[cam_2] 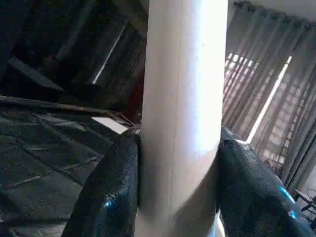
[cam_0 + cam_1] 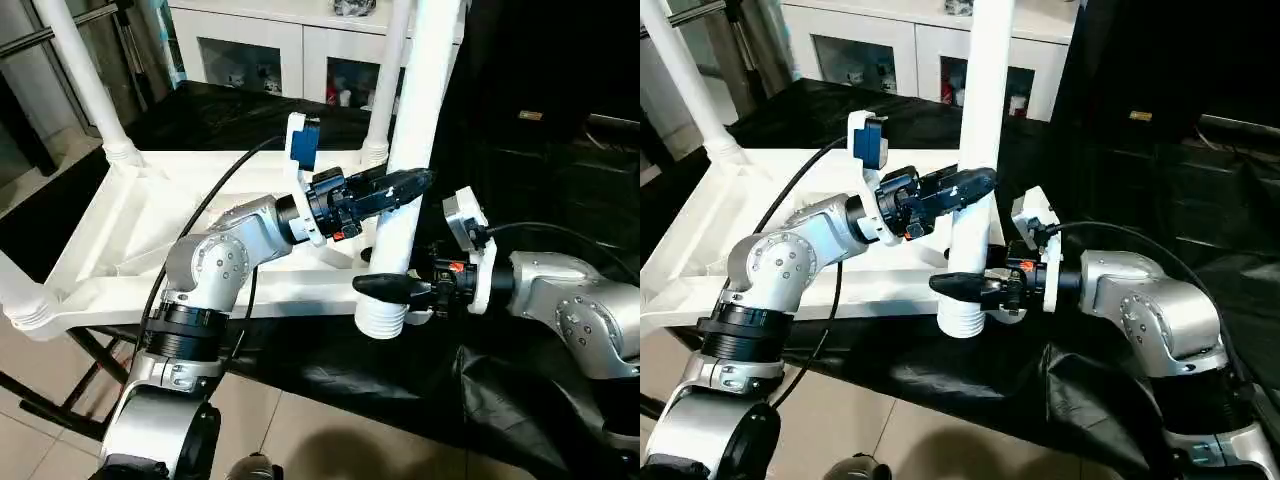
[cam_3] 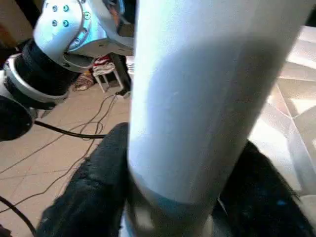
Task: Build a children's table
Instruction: Insert table leg to table base
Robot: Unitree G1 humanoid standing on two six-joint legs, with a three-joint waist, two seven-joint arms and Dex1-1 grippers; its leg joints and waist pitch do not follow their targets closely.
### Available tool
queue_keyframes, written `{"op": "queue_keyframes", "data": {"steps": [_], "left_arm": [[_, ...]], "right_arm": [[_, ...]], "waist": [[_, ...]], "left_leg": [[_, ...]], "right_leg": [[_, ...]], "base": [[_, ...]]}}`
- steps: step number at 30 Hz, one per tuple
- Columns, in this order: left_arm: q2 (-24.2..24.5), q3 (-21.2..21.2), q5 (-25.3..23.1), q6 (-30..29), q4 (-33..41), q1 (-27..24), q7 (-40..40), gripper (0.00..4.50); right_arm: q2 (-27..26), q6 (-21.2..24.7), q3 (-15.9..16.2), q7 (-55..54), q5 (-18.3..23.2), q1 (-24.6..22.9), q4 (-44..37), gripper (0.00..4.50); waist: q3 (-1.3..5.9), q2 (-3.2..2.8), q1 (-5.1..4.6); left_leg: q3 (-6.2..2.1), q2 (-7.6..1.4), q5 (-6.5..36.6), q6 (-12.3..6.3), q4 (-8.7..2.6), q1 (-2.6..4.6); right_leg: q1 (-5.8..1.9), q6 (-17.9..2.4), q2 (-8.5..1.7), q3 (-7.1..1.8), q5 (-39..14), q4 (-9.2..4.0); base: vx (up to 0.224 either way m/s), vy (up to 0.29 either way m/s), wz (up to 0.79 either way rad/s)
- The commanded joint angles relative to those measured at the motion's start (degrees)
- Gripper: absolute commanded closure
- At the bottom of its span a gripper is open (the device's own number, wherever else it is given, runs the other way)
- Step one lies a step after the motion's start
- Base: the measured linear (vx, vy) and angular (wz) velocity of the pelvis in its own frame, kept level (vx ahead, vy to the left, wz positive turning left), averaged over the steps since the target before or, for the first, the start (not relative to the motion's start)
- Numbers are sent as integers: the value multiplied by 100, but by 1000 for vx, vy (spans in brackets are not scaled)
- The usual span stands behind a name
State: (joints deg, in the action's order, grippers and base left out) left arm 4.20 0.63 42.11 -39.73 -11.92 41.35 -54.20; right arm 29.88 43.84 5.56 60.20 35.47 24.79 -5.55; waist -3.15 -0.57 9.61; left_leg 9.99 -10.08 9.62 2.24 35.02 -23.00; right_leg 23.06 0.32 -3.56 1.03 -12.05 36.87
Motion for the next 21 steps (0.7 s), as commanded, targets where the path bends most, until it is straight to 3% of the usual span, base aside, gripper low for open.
{"op": "queue_keyframes", "data": {"steps": [1,5,18,21], "left_arm": [[-37,54,163,-42,270,142,-17,265],[-24,56,160,-45,263,145,-17,265],[-11,100,115,37,183,214,-52,265],[1,90,108,54,184,220,-79,265]], "right_arm": [[9,82,34,-54,-35,75,84,233],[-18,107,26,-76,-14,69,92,256],[-58,138,-7,-177,-5,58,140,257],[-106,312,-58,-219,111,65,155,188]], "waist": [[415,124,-3],[417,118,-3],[421,100,-1],[420,87,-5]], "left_leg": [[-79,-245,649,-167,-352,132],[-78,-245,633,-159,-350,129],[-81,-243,653,-137,-351,133],[-82,-240,644,-139,-351,135]], "right_leg": [[-275,-1177,-409,-169,-579,-439],[-278,-1192,-411,-171,-513,-435],[-282,-1210,-412,-170,-469,-433],[-274,-1224,-401,-169,-419,-431]], "base": [[0,0,0],[0,0,0],[0,0,0],[0,0,0]]}}
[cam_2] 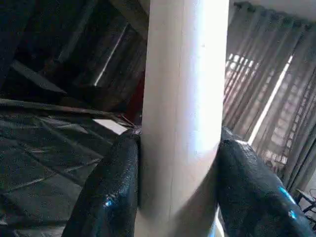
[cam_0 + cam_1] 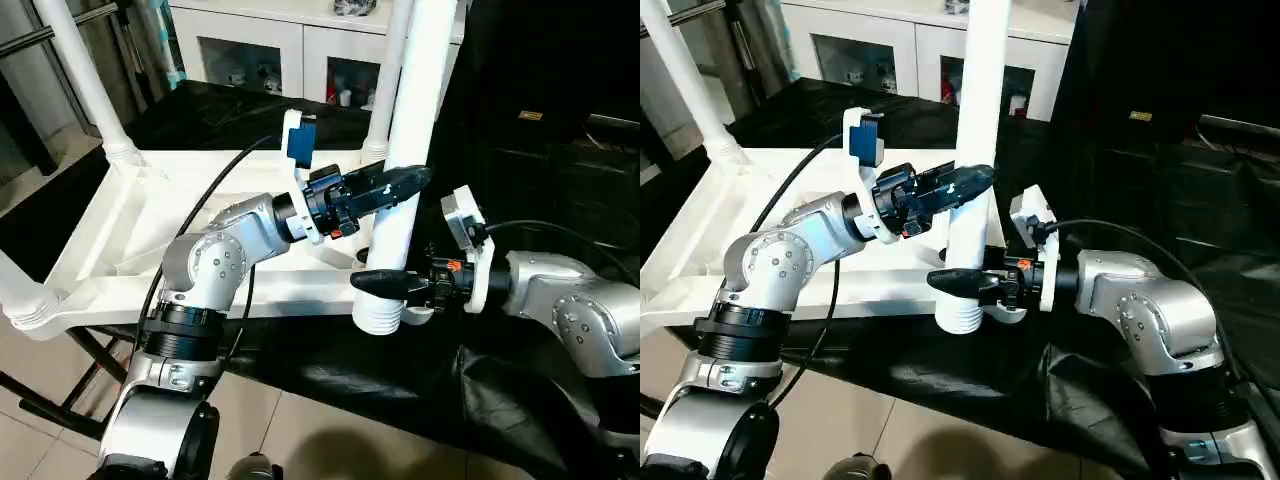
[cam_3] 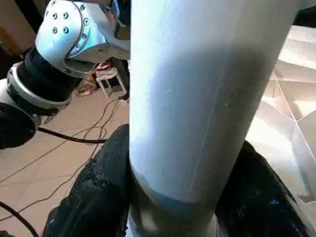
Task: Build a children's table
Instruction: Insert table leg to table base
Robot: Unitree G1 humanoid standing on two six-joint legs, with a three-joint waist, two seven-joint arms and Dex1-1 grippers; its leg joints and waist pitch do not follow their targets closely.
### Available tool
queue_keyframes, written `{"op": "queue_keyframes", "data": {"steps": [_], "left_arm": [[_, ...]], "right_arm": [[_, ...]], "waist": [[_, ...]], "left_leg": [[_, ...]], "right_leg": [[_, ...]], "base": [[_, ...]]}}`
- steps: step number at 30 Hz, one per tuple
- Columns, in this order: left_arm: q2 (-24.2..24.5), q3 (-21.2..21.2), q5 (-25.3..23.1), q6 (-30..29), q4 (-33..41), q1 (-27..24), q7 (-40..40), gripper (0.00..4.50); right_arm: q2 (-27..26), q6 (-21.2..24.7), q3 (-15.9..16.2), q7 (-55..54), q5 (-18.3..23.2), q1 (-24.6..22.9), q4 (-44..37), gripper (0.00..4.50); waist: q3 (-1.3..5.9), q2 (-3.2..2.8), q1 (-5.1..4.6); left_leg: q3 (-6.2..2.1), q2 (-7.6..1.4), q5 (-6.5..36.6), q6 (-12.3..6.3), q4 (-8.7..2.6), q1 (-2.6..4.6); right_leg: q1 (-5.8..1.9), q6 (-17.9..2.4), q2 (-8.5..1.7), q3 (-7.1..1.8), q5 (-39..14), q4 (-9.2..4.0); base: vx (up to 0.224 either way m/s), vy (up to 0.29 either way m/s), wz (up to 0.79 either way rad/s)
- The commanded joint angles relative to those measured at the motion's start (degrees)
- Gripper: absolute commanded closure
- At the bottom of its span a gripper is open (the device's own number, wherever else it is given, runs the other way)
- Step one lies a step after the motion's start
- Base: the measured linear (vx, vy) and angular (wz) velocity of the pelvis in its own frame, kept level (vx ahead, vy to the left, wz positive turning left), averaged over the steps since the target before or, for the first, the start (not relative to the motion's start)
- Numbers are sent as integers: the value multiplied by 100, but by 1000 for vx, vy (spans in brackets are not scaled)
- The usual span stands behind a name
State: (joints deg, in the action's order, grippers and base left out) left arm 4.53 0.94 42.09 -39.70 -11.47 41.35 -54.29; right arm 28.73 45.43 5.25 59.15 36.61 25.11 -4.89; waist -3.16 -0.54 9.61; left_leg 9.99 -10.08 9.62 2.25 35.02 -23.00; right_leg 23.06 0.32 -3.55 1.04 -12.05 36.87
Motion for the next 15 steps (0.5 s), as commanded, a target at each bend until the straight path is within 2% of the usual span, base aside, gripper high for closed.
{"op": "queue_keyframes", "data": {"steps": [1,4,12,15], "left_arm": [[-29,51,106,54,145,217,-77,265],[-31,46,104,79,150,217,-104,265],[-15,25,102,65,157,203,-146,265],[-13,16,95,61,159,199,-156,265]], "right_arm": [[12,164,-20,-124,-10,31,84,186],[14,141,37,-277,-168,27,120,157],[-32,220,-24,-313,-71,-5,92,156],[-54,240,-59,-328,-21,4,98,189]], "waist": [[423,86,-6],[424,79,-2],[422,62,-6],[421,64,-8]], "left_leg": [[-84,-241,647,-135,-353,139],[-85,-244,667,-94,-353,136],[-87,-243,717,-74,-360,141],[-86,-245,747,-58,-361,142]], "right_leg": [[-278,-1239,-401,-167,-417,-430],[-282,-1241,-406,-170,-402,-428],[-282,-1242,-405,-171,-398,-431],[-283,-1242,-406,-170,-415,-435]], "base": [[0,0,0],[0,0,0],[0,0,0],[0,0,0]]}}
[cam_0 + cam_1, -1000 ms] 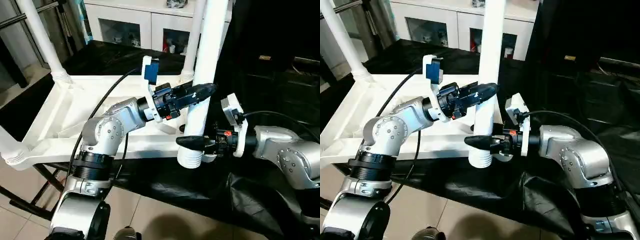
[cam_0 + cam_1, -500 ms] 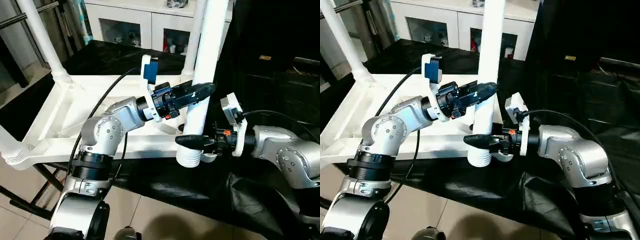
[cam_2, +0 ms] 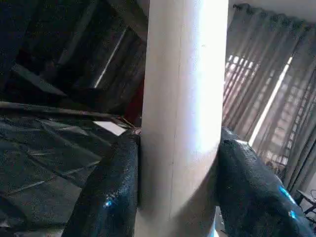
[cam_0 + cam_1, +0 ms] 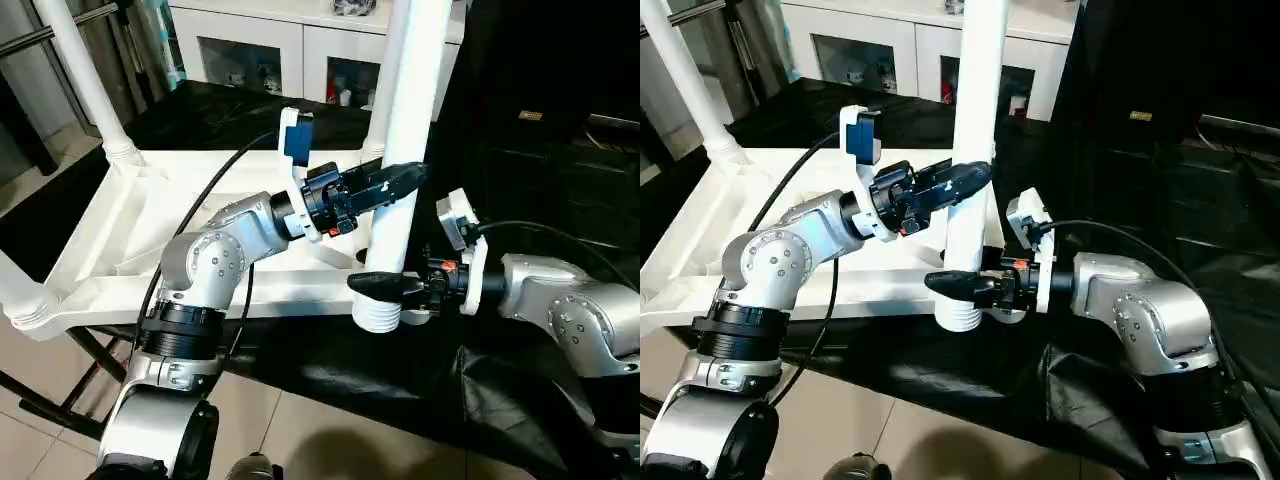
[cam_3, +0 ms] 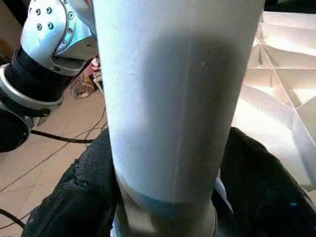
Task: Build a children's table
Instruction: Insert table leg to table base
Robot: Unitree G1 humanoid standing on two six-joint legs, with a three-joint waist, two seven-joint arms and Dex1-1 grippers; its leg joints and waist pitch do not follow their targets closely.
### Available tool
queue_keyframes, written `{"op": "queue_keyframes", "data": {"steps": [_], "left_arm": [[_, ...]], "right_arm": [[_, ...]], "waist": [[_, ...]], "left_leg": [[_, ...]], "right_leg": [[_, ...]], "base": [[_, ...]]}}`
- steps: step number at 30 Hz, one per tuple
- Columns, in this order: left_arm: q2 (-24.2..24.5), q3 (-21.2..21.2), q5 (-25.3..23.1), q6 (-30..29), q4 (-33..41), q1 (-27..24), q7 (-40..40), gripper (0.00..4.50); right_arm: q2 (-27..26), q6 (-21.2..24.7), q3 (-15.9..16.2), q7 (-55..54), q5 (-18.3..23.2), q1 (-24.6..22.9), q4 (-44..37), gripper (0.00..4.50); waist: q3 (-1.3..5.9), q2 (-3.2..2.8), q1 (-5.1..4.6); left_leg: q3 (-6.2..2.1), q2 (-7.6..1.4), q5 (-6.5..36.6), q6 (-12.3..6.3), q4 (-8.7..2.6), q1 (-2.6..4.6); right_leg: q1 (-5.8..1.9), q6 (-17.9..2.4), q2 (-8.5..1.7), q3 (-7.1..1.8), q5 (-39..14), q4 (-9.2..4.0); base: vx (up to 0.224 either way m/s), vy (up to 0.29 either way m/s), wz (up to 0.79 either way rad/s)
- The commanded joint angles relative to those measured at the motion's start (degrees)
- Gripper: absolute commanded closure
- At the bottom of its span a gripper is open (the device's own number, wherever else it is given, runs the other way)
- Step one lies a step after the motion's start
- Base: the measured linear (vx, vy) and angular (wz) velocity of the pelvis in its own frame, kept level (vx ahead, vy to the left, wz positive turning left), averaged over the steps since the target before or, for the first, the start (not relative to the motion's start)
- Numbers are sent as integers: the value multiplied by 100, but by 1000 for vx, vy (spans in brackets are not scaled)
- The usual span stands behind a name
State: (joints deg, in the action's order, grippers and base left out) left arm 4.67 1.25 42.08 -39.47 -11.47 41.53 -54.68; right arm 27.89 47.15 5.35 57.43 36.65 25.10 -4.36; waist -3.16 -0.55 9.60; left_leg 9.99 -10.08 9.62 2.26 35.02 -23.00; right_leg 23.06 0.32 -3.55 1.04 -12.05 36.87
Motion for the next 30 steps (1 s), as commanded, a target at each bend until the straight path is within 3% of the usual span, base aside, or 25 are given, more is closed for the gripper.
{"op": "queue_keyframes", "data": {"steps": [1,6,8,20,21,22,24,27,30], "left_arm": [[-28,-17,93,40,157,182,-118,265],[-27,-10,96,43,147,190,-130,265],[-17,-11,93,43,146,190,-144,265],[4,-115,-58,142,152,143,-112,265],[-22,-101,-109,162,75,174,-3,209],[-134,49,-77,222,-44,246,220,195],[-197,150,-53,378,-73,291,260,193],[-320,323,-34,713,-90,335,355,154],[-562,773,248,1071,-147,508,632,147]], "right_arm": [[28,72,-72,-160,-17,7,47,192],[6,81,-88,-163,15,12,62,245],[-23,87,-109,-180,33,3,45,250],[-79,80,-166,-303,81,-35,-5,255],[-78,70,-172,-307,75,-41,-7,255],[-81,51,-177,-326,67,-52,-20,255],[-96,9,-190,-353,58,-61,-30,255],[-159,-55,-253,-413,82,-78,-30,256],[-245,-148,-336,-511,95,-113,-42,257]], "waist": [[422,62,-4],[422,58,-3],[422,31,-6],[423,24,-8],[421,23,-11],[420,6,-8],[424,21,1],[424,28,1],[426,36,-4]], "left_leg": [[-88,-246,750,-53,-361,143],[-87,-245,756,-44,-361,143],[-92,-246,783,-23,-366,143],[-99,-246,833,29,-375,145],[-99,-246,850,33,-378,145],[-99,-247,868,49,-376,147],[-96,-244,865,61,-371,155],[-102,-244,864,41,-373,138],[-102,-235,858,28,-366,134]], "right_leg": [[-283,-1240,-408,-171,-412,-435],[-283,-1252,-403,-172,-350,-429],[-280,-1249,-403,-169,-368,-435],[-288,-1239,-400,-168,-327,-433],[-287,-1235,-400,-167,-340,-436],[-284,-1239,-403,-169,-346,-444],[-286,-1244,-404,-172,-337,-444],[-305,-1255,-414,-168,-300,-449],[-315,-1306,-417,-163,-238,-449]], "base": [[0,0,0],[0,0,0],[0,0,0],[0,0,0],[0,0,0],[0,0,0],[0,0,0],[0,0,0],[0,0,0]]}}
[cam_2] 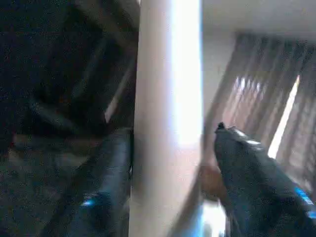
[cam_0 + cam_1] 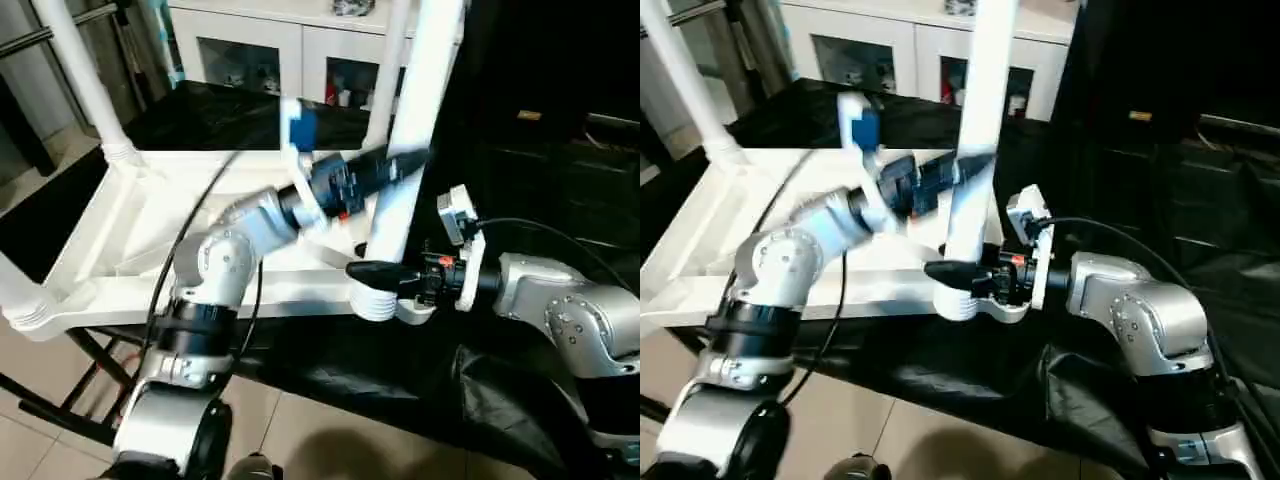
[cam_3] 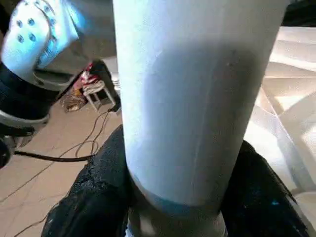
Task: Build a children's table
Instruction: Insert table leg to table base
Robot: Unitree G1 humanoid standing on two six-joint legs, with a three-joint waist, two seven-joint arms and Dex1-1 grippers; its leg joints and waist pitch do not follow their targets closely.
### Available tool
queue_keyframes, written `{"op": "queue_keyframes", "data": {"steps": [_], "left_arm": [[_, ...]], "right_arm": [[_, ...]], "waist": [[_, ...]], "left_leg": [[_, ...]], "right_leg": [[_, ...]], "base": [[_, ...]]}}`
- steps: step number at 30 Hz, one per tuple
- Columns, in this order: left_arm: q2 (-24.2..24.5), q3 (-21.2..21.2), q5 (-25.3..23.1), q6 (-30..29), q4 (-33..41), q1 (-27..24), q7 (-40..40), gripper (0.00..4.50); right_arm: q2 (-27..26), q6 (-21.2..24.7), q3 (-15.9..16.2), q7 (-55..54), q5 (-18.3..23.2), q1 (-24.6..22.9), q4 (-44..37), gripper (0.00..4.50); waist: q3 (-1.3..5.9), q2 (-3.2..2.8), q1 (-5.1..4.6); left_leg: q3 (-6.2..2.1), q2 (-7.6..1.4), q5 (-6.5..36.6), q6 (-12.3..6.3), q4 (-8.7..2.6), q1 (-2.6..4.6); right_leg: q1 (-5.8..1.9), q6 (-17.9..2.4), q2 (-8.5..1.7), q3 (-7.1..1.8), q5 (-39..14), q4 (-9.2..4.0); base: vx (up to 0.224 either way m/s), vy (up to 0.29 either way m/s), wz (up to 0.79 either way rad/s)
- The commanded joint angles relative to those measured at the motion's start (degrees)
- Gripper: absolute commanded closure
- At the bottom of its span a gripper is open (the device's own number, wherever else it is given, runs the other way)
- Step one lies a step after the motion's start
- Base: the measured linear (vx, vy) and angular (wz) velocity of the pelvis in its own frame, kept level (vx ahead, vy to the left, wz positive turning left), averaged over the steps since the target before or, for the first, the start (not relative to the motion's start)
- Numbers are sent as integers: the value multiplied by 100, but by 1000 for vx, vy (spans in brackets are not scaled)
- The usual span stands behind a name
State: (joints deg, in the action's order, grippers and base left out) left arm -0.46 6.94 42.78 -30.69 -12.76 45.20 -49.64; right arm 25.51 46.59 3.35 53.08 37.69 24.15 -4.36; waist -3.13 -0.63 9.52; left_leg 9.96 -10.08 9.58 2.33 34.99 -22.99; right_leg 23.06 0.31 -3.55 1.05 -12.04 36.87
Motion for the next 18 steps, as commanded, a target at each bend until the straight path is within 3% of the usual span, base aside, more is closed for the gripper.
{"op": "queue_keyframes", "data": {"steps": [1,3,6,10,11,12,13,14,18], "left_arm": [[-60,233,202,200,-26,155,150,147],[-256,841,697,348,-235,457,641,147],[-237,1018,738,473,-365,547,840,147],[435,-344,-1060,736,-364,37,408,147],[507,-504,-1236,772,-356,-22,353,147],[711,-917,-1542,798,-327,-214,203,147],[713,-920,-1545,798,-326,-215,202,147],[860,-1216,-1707,814,-303,-364,105,147],[1484,-2363,-2620,1298,-356,-867,-434,147]], "right_arm": [[-12,-97,-140,-83,-9,-20,-42,257],[-164,-188,-286,-278,49,-72,-60,257],[-307,-380,-418,-546,-18,-132,-63,257],[-471,-1142,-536,-1385,-783,-199,282,257],[-473,-1216,-532,-1455,-865,-208,319,257],[-461,-1349,-517,-1591,-1036,-270,374,257],[-461,-1350,-517,-1592,-1038,-270,375,257],[-441,-1485,-489,-1679,-1193,-337,403,257],[-405,-1843,-498,-2069,-1602,-680,487,257]], "waist": [[421,42,2],[415,50,5],[420,45,2],[430,30,-11],[418,23,-34],[425,9,-32],[427,5,-27],[449,-15,-14],[445,21,-55]], "left_leg": [[-101,-237,854,17,-362,130],[-87,-223,870,4,-346,126],[-103,-230,822,-41,-350,126],[-127,-254,776,19,-396,150],[-120,-264,835,108,-420,157],[-108,-258,846,159,-409,171],[-106,-267,870,199,-422,178],[-115,-263,835,235,-418,172],[-97,-236,749,193,-420,142]], "right_leg": [[-314,-1310,-415,-163,-225,-437],[-302,-1356,-413,-164,-249,-442],[-308,-1309,-404,-160,-242,-443],[-253,-883,-402,-163,-516,-478],[-243,-789,-400,-168,-641,-483],[-239,-782,-391,-171,-641,-471],[-233,-796,-398,-176,-607,-477],[-247,-802,-399,-170,-438,-448],[-279,-909,-394,-168,3,-437]], "base": [[0,0,0],[0,0,0],[0,0,0],[0,0,0],[0,0,0],[0,0,0],[0,0,0],[0,0,0],[0,0,0]]}}
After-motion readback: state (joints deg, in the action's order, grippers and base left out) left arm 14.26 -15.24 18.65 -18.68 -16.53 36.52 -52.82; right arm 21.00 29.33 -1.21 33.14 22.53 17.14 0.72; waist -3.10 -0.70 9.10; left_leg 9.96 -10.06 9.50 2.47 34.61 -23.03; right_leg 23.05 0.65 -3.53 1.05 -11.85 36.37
